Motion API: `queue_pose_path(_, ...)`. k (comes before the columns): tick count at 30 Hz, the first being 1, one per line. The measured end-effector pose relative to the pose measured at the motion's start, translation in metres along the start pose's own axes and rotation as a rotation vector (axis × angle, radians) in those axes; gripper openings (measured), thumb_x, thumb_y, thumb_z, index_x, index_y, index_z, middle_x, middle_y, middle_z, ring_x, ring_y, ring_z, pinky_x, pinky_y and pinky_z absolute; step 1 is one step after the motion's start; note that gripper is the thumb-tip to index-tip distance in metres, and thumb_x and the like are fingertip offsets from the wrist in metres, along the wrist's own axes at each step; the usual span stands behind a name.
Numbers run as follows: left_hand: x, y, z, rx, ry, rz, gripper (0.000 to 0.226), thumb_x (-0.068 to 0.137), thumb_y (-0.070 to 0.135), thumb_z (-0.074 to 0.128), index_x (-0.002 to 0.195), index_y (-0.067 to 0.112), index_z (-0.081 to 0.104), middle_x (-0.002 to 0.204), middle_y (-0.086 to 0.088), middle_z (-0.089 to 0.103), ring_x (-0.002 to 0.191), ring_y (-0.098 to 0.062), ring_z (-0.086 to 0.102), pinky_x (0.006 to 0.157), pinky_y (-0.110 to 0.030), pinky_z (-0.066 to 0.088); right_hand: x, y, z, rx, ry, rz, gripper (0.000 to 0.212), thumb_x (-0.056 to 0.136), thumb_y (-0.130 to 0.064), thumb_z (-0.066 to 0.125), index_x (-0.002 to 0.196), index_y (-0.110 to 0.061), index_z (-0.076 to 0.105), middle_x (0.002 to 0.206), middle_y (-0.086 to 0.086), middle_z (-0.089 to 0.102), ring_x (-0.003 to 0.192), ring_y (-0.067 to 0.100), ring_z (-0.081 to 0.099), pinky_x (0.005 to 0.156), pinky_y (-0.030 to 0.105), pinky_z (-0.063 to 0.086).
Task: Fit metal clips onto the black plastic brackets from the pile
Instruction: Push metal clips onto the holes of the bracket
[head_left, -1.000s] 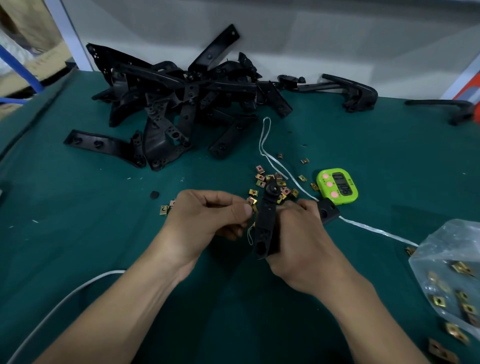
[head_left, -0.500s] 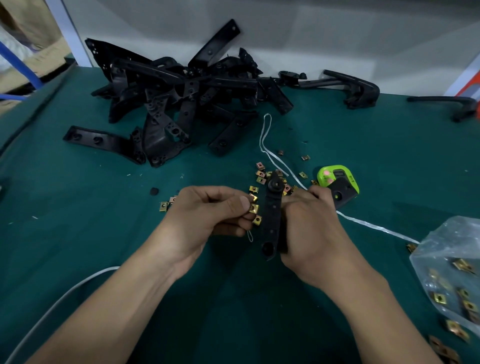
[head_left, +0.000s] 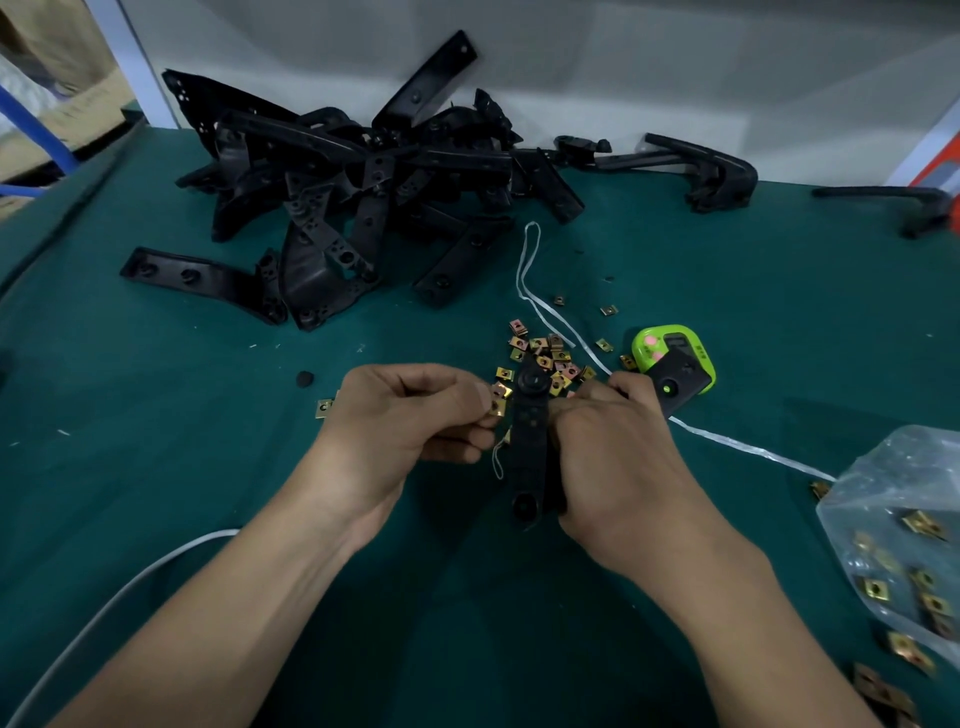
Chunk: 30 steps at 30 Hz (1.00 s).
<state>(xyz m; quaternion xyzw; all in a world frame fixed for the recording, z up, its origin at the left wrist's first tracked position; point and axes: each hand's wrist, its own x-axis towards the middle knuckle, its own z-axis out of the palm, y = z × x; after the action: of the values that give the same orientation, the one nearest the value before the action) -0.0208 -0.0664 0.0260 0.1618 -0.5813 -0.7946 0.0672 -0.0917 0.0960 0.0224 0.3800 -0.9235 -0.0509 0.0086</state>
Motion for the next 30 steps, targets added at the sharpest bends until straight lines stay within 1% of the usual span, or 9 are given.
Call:
queue_pose_path(6, -0.002, -0.003, 0.0, 0.06, -0.014, 0.032, 0.013, 0.062, 0.024, 0.081, 0.069, 0.013, 0.08, 0.069, -0.011, 0.073, 0.055, -0.015, 0.067, 0.051, -0.02, 0.053, 0.0, -0.001, -0.001, -0.025, -0.014, -0.011, 0.021, 0.064, -0.027, 0.071, 0.082, -0.029, 0.06, 0.08, -0.013, 0.056, 0.093, 0.011, 0.052, 0.089, 0.029, 0.016)
queue_pose_path(8, -0.001, -0.004, -0.001, 0.091, -0.013, 0.035, 0.005, 0.07, 0.018, 0.081, 0.069, 0.013, 0.08, 0.068, -0.011, 0.073, 0.054, -0.015, 0.067, 0.05, -0.02, 0.053, 0.0, -0.002, -0.002, -0.032, -0.016, -0.014, 0.02, 0.065, -0.027, 0.07, 0.082, -0.03, 0.06, 0.081, -0.013, 0.057, 0.093, 0.012, 0.051, 0.089, 0.03, 0.016)
queue_pose_path(10, 0.0, -0.005, -0.003, 0.131, -0.014, 0.042, 0.012, 0.078, 0.007, 0.079, 0.068, 0.013, 0.079, 0.065, -0.011, 0.072, 0.052, -0.015, 0.066, 0.05, -0.02, 0.053, 0.0, -0.003, -0.002, -0.042, -0.018, -0.017, 0.019, 0.065, -0.024, 0.067, 0.081, -0.03, 0.059, 0.079, -0.013, 0.056, 0.091, 0.012, 0.05, 0.088, 0.03, 0.017)
queue_pose_path(16, -0.003, -0.003, -0.001, 0.113, -0.045, 0.046, 0.012, 0.059, 0.025, 0.082, 0.065, 0.014, 0.079, 0.062, -0.01, 0.071, 0.048, -0.015, 0.065, 0.048, -0.021, 0.053, 0.0, -0.006, -0.004, -0.045, -0.037, -0.03, 0.018, 0.066, -0.019, 0.067, 0.078, -0.031, 0.058, 0.082, -0.014, 0.057, 0.091, 0.012, 0.049, 0.088, 0.031, 0.017)
queue_pose_path(19, -0.004, -0.003, 0.0, 0.097, -0.035, 0.05, 0.01, 0.059, 0.021, 0.082, 0.066, 0.015, 0.08, 0.061, -0.01, 0.071, 0.048, -0.016, 0.065, 0.048, -0.021, 0.053, -0.001, -0.007, -0.005, -0.063, -0.039, -0.031, 0.018, 0.066, -0.019, 0.066, 0.077, -0.03, 0.056, 0.081, -0.012, 0.056, 0.09, 0.014, 0.05, 0.088, 0.032, 0.017)
queue_pose_path(22, -0.005, -0.004, 0.001, 0.105, -0.02, 0.069, 0.019, 0.068, 0.006, 0.084, 0.081, 0.019, 0.082, 0.062, -0.014, 0.07, 0.047, -0.018, 0.064, 0.046, -0.021, 0.052, -0.002, -0.008, -0.005, -0.083, -0.031, -0.043, 0.02, 0.062, -0.018, 0.065, 0.072, -0.029, 0.052, 0.074, -0.012, 0.05, 0.087, 0.015, 0.051, 0.086, 0.033, 0.017)
queue_pose_path(24, -0.006, -0.006, 0.003, 0.124, -0.029, 0.082, 0.033, 0.075, -0.005, 0.08, 0.091, 0.024, 0.082, 0.059, -0.013, 0.069, 0.045, -0.017, 0.061, 0.045, -0.021, 0.05, -0.002, -0.01, -0.004, -0.082, -0.02, -0.071, 0.024, 0.058, -0.013, 0.056, 0.063, -0.029, 0.039, 0.067, -0.01, 0.04, 0.083, 0.018, 0.051, 0.085, 0.034, 0.019)
queue_pose_path(27, -0.006, -0.008, 0.004, 0.118, -0.026, 0.076, 0.04, 0.077, -0.007, 0.079, 0.099, 0.026, 0.08, 0.058, -0.01, 0.066, 0.046, -0.015, 0.058, 0.047, -0.02, 0.049, -0.003, -0.012, -0.005, -0.048, -0.008, -0.086, 0.015, 0.049, -0.014, 0.029, 0.059, -0.026, 0.027, 0.061, -0.008, 0.025, 0.083, 0.02, 0.05, 0.086, 0.035, 0.019)
queue_pose_path(30, -0.007, -0.011, 0.002, 0.121, -0.046, 0.062, 0.041, 0.08, -0.004, 0.078, 0.105, 0.028, 0.079, 0.061, -0.008, 0.067, 0.051, -0.013, 0.058, 0.05, -0.021, 0.05, -0.003, -0.012, -0.003, -0.056, -0.005, -0.102, 0.013, 0.049, -0.017, 0.027, 0.059, -0.025, 0.028, 0.062, -0.008, 0.024, 0.085, 0.02, 0.049, 0.089, 0.036, 0.017)
